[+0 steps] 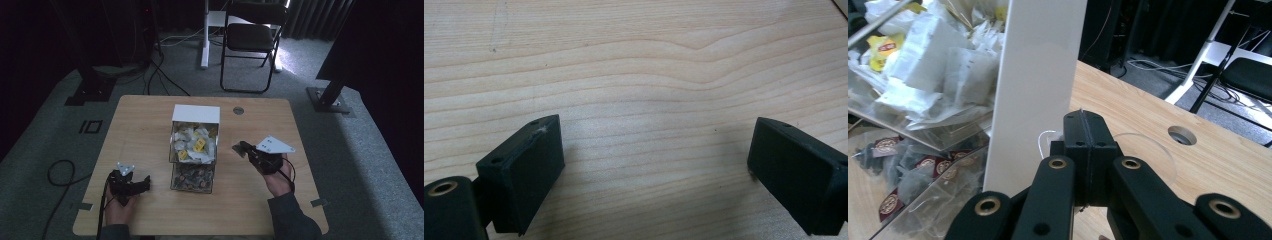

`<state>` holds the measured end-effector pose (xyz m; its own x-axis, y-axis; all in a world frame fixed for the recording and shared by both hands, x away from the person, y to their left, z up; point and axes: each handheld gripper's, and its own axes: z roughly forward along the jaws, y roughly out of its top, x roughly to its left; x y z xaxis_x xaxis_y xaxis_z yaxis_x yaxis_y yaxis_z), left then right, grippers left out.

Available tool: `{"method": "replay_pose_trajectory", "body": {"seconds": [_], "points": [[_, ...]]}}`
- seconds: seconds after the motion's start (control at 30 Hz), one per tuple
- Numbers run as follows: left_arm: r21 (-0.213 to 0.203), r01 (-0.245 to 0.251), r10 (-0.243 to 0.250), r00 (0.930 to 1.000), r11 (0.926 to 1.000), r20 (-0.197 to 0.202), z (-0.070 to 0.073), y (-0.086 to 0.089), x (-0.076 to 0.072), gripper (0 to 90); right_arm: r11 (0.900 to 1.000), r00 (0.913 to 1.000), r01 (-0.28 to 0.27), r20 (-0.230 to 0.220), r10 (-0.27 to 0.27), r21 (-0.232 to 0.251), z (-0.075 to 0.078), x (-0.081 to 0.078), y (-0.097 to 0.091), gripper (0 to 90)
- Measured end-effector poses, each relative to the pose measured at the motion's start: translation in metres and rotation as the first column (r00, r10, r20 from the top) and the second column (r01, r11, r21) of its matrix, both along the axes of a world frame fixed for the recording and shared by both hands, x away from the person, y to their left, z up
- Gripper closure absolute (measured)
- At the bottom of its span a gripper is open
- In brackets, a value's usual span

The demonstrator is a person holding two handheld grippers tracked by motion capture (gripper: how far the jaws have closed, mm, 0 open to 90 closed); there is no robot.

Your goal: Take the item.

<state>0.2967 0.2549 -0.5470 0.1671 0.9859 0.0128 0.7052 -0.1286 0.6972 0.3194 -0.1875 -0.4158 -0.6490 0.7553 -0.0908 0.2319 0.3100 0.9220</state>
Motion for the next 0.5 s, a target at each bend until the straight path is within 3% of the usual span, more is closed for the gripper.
{"method": "replay_pose_trajectory", "body": {"seconds": [0.5], "points": [[0.001, 0.001, -0.001, 1.0, 1.0, 0.0, 0.0, 0.0, 0.0, 8.4, 0.9992, 0.9992, 0.038, -0.008, -0.038, 0.012, 0.0, 0.014, -0.008, 90.0]]}}
